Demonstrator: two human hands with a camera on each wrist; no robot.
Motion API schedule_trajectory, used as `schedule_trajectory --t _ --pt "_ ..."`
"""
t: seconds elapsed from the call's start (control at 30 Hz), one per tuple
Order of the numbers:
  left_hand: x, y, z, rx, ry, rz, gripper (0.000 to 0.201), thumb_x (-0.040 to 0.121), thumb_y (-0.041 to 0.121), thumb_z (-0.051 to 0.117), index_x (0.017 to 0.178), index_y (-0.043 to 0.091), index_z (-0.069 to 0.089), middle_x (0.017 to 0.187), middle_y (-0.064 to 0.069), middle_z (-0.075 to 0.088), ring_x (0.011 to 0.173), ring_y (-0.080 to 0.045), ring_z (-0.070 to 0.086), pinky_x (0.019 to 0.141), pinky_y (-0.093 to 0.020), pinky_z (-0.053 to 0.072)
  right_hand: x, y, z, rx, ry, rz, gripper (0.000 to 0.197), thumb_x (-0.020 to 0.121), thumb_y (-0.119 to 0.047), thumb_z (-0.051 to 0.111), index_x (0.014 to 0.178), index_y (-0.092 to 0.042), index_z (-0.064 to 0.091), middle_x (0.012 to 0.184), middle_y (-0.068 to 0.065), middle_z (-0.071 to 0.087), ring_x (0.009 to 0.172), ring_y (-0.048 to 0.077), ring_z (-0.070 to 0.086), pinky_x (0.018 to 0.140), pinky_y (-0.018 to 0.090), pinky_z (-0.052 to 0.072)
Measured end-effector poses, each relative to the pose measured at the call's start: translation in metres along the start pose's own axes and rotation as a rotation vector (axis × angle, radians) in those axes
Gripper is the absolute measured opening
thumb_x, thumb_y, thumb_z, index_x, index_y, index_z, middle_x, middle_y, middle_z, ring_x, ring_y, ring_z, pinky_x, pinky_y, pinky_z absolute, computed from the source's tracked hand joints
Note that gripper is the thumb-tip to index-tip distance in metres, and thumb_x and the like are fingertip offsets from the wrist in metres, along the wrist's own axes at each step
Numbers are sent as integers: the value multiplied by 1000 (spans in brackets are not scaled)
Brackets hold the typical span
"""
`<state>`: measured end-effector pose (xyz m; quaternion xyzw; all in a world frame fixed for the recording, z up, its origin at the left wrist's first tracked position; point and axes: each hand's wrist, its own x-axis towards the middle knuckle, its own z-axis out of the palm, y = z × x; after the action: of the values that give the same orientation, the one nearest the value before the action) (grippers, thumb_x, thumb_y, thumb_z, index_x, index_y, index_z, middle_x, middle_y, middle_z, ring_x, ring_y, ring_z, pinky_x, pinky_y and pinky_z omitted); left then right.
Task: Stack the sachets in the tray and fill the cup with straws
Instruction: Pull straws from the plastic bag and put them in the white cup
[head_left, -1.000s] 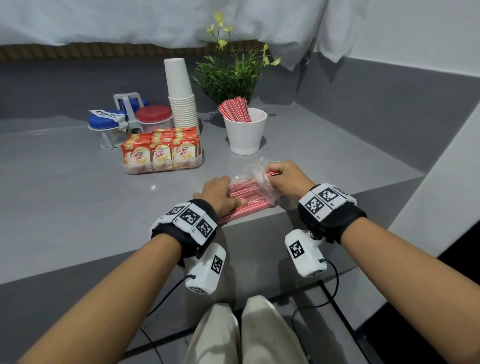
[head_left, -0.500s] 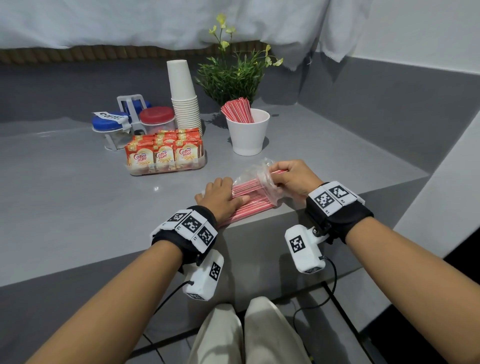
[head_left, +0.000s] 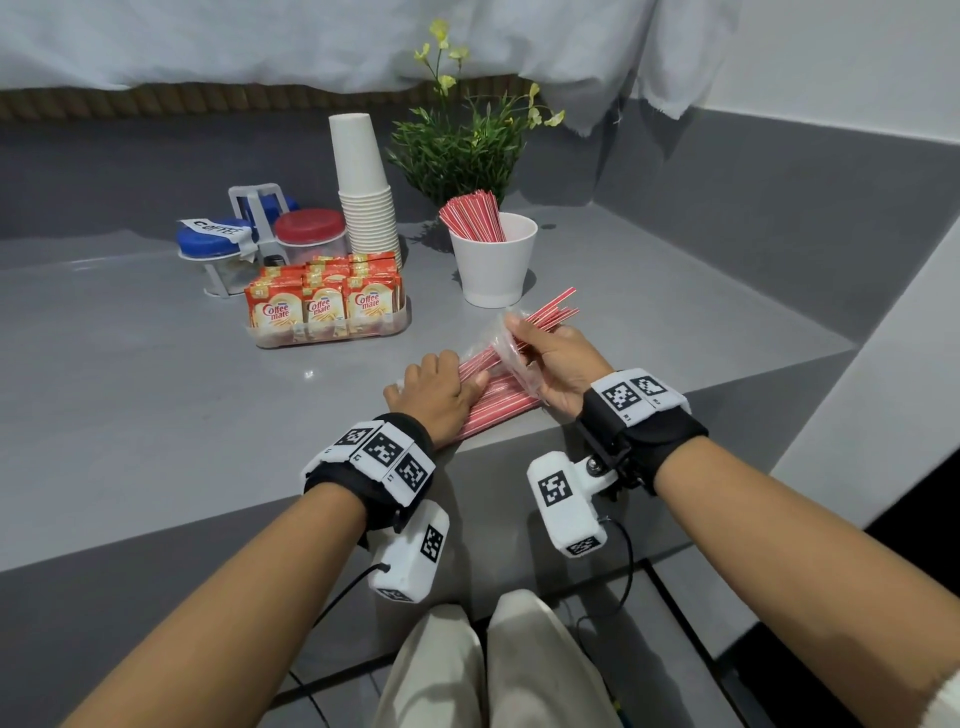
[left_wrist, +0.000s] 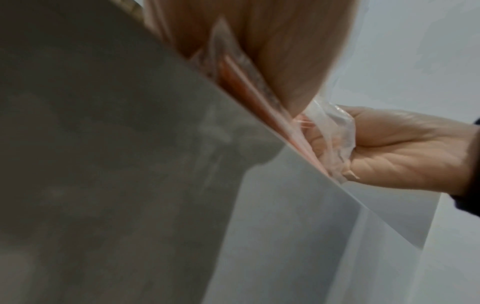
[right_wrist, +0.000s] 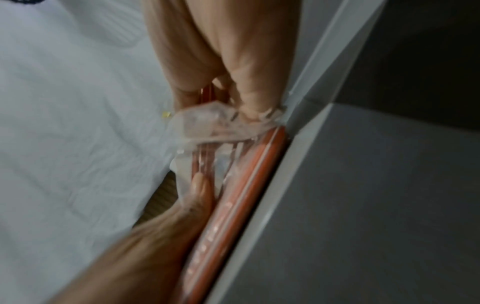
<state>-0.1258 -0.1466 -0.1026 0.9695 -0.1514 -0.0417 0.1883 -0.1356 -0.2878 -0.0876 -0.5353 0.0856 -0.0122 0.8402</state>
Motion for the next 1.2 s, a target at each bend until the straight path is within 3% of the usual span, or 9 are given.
schedule_trajectory --t 0.07,0.27,0.43,0.63,0.73,0.83,0.93,1.03,1.2 --pt "-1 0 1 9 11 10 43 97 49 25 112 11 40 121 -9 44 114 -27 40 97 -43 28 0 -1 3 -139 102 -63 16 88 -16 60 79 -3 60 78 16 62 66 23 63 68 36 57" --pt "1 1 1 69 -14 16 43 96 48 26 115 12 40 124 -10 40 117 -28 37 99 -45 29 4 -17 13 -345 460 -428 28 84 -17 55 58 -15 44 55 1 46 52 16 44 57 28 45" --pt "2 3 1 101 -32 18 43 97 47 27 116 12 41 126 -10 38 119 -29 34 100 -46 28 -1 -29 22 -558 389 -648 40 88 -14 53 51 -20 40 52 -5 41 47 7 37 44 12 32" --pt "2 4 -4 80 -59 31 49 95 49 34 124 10 42 130 -12 35 123 -30 32 106 -48 27 5 -13 39 -418 138 -441 31 89 -14 55 59 -12 48 50 2 48 42 7 44 50 17 41" --pt "1 3 -9 92 -52 16 56 92 50 42 132 12 39 136 -12 32 128 -30 29 109 -49 24 9 -7 35 -410 156 -443 35 89 -17 57 57 -12 44 37 -6 40 34 6 38 42 17 37" --pt "-2 7 -14 130 67 14 59 86 46 55 132 15 36 135 -10 30 130 -29 26 110 -53 19 13 -8 27 -445 188 -473 32 89 -21 58 60 -15 45 48 0 39 40 9 38 45 21 34" --pt "-6 14 -16 149 177 150 42 85 31 60 118 18 38 123 -9 35 118 -27 34 100 -43 31 17 -12 19 -477 199 -492 34 89 -24 58 58 -17 46 48 -2 41 44 12 39 48 24 36" --pt "-5 19 -15 156 54 239 30 89 31 55 115 21 42 120 -8 43 113 -26 41 95 -41 36 18 -23 16 -502 228 -502 38 90 -26 57 55 -17 45 47 -2 41 38 6 39 45 20 36" --pt "1 17 -16 117 -170 172 46 89 42 53 130 24 42 130 -9 43 123 -31 38 104 -48 36 20 -55 18 -439 253 -593 38 90 -25 58 54 -17 46 37 -9 39 32 4 35 38 18 32"
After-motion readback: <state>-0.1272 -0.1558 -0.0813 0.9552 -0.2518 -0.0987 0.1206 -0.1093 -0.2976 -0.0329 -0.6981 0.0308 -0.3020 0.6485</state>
